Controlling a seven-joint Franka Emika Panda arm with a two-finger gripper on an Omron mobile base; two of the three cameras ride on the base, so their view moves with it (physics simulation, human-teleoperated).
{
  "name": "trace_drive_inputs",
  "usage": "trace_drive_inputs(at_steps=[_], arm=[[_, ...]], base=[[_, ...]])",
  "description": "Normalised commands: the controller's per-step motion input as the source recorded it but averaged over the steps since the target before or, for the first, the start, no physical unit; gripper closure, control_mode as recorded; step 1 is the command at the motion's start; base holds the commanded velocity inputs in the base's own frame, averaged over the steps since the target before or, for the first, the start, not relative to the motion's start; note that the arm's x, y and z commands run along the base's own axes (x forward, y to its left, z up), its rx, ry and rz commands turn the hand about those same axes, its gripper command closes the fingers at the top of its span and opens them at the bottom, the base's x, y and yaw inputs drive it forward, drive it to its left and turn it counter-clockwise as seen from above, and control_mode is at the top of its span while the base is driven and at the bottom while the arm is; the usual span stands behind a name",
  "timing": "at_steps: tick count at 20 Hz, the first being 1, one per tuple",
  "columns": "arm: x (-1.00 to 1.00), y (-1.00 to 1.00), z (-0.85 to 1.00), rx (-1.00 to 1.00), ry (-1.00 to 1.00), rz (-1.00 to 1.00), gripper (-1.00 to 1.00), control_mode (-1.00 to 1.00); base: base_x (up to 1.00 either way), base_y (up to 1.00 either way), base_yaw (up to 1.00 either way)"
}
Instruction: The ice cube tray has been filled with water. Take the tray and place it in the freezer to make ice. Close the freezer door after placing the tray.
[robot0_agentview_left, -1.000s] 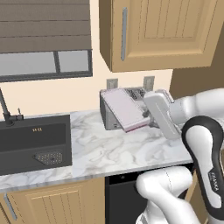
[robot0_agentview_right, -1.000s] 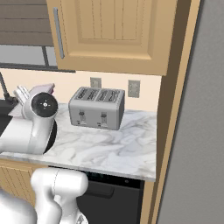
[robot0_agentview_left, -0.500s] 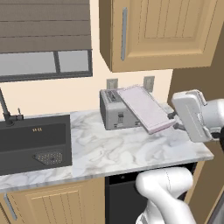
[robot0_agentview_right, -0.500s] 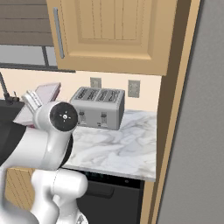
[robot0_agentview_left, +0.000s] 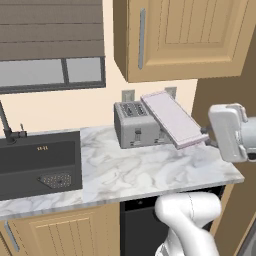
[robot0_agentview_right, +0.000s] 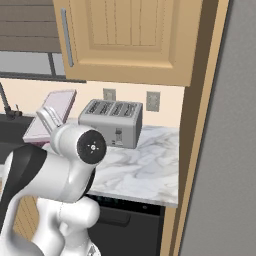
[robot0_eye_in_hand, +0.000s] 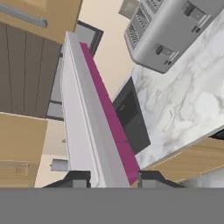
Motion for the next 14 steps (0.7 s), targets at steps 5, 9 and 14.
trace_drive_inputs(at_steps=[5, 9, 14], arm=[[0.23, 0.0, -0.15, 0.11, 0.0, -0.09, 1.0, -1.0], [0.01, 0.0, -0.09, 0.11, 0.0, -0.07, 1.0, -1.0], [-0.05, 0.0, 0.0, 0.03, 0.0, -0.02, 1.0, -1.0]], base=[[0.0, 0.0, 0.0], [0.0, 0.0, 0.0], [0.0, 0.0, 0.0]])
